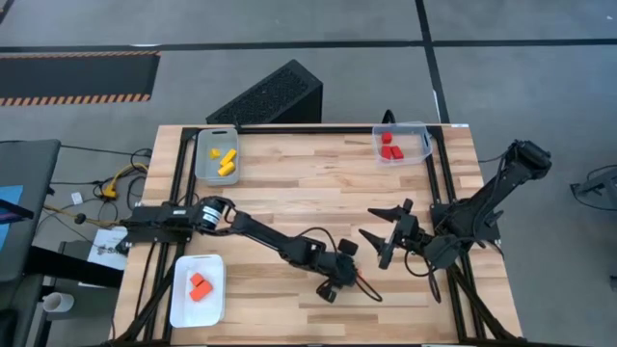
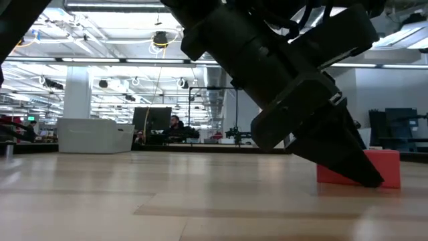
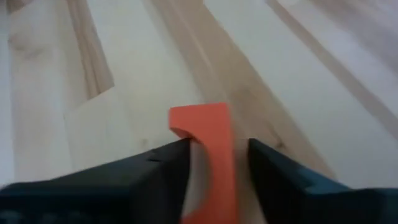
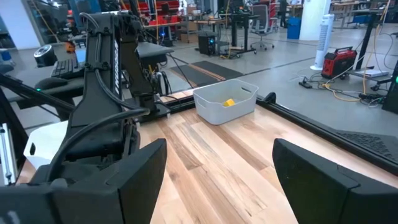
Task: Sort & place blocks by color
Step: Put the orange block into the white bin
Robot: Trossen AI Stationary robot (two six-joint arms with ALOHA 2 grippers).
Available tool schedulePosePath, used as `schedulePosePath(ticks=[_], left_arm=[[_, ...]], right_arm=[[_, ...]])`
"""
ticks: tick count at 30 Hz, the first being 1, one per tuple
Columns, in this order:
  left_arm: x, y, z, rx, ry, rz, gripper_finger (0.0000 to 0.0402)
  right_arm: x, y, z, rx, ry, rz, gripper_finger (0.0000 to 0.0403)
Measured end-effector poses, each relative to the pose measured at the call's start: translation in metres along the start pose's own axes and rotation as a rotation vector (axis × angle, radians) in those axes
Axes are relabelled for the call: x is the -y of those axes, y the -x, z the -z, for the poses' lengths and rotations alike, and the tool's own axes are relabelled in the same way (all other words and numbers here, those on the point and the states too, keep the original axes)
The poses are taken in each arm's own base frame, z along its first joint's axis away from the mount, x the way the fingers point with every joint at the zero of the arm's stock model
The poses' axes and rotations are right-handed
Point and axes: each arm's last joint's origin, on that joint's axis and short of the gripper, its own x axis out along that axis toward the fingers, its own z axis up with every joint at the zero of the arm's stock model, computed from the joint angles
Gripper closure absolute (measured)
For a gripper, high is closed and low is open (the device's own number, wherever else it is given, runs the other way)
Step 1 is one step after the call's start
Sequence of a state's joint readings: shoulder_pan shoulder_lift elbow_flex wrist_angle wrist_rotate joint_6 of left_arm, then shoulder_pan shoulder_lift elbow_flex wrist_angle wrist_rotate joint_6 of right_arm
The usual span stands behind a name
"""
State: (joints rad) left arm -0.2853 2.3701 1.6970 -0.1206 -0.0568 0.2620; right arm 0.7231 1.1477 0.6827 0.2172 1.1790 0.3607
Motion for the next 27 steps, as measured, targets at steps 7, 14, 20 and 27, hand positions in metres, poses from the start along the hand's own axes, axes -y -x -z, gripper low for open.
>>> schedulePosePath(ticks=[7, 14, 20, 27], left_arm=[[-0.005, 0.013, -0.001, -0.062, 0.045, -0.011, 0.0379], [-0.009, 0.062, -0.012, -0.213, 0.060, -0.059, 0.0364], [0.002, 0.114, -0.021, -0.341, 0.095, -0.047, 0.0388], [0.028, 0.172, -0.014, -0.392, 0.136, -0.032, 0.0370]], right_arm=[[0.000, 0.000, 0.000, 0.000, 0.003, 0.000, 0.0088], [0.000, 0.000, 0.000, -0.001, 0.004, 0.000, 0.0088], [0.000, 0.001, 0.000, -0.001, 0.004, -0.003, 0.0088], [-0.001, 0.001, 0.000, -0.003, 0.003, -0.009, 0.0088]])
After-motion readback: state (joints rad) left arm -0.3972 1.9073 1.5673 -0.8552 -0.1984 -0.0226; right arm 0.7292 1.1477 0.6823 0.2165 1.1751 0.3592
